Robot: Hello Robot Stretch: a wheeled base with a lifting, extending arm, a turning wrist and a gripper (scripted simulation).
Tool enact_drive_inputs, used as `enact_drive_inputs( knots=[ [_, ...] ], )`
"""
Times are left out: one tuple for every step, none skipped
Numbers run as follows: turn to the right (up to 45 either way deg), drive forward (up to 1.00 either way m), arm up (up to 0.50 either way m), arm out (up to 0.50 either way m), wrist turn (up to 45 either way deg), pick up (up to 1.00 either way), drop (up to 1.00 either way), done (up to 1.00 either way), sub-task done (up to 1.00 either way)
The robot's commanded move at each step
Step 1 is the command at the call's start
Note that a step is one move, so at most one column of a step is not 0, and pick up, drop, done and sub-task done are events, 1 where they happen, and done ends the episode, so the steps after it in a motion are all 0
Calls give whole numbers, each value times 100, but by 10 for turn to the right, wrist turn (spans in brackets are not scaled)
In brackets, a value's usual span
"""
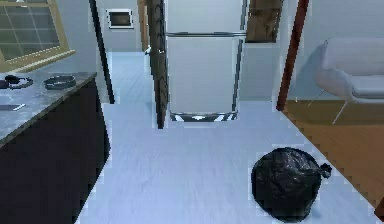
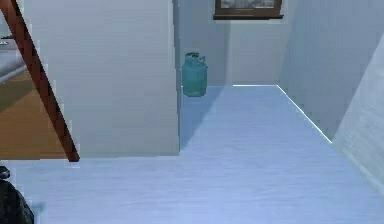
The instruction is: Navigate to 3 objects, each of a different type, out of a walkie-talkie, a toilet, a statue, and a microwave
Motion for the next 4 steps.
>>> enact_drive_inputs(
  knots=[
    [0, 15, 0, 0, 0, 0, 0, 0, 0],
    [-450, 0, 0, 0, 0, 0, 0, 0, 0],
    [-180, 0, 0, 0, 0, 0, 0, 0, 0],
    [0, 0, 0, 0, 0, 0, 0, 0, 100]
  ],
)
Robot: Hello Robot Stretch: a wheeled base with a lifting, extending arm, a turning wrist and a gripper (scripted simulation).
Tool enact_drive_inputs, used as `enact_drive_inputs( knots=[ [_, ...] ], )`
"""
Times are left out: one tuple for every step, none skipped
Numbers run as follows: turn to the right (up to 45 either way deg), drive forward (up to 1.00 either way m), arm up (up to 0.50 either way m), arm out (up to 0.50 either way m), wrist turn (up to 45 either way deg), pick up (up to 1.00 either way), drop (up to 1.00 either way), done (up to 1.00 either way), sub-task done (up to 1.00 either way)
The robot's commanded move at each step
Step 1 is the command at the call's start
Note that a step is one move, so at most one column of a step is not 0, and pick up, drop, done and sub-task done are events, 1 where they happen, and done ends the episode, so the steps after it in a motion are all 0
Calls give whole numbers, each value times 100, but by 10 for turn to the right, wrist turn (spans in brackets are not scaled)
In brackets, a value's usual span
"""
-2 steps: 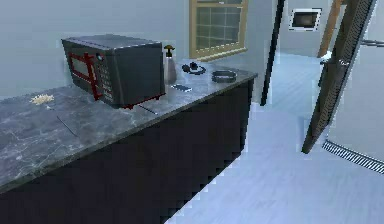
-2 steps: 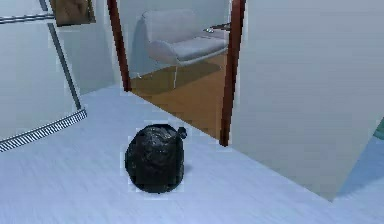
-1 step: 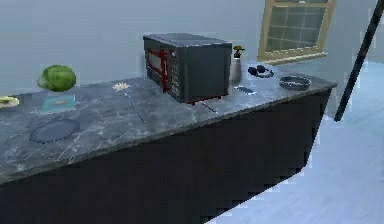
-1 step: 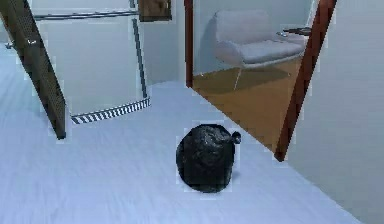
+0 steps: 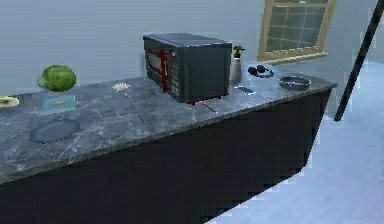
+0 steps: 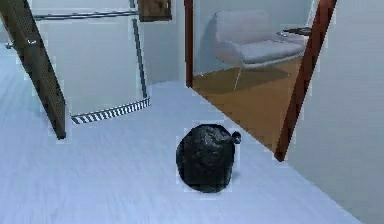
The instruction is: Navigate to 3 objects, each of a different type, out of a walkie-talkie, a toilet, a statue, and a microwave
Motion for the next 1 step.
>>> enact_drive_inputs(
  knots=[
    [450, 0, 0, 0, 0, 0, 0, 0, 0]
  ],
)
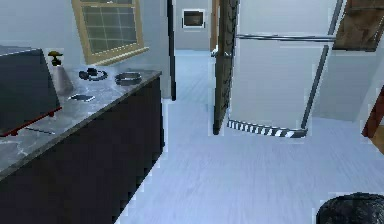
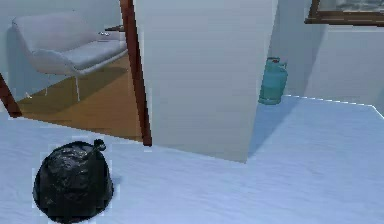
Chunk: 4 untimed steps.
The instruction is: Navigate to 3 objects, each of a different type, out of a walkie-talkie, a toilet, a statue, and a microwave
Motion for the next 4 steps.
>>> enact_drive_inputs(
  knots=[
    [60, 0, 0, 0, 0, 0, 0, 0, 0],
    [0, 100, 0, 0, 0, 0, 0, 0, 0],
    [30, 0, 0, 0, 0, 0, 0, 0, 0],
    [0, 95, 0, 0, 0, 0, 0, 0, 0]
  ],
)
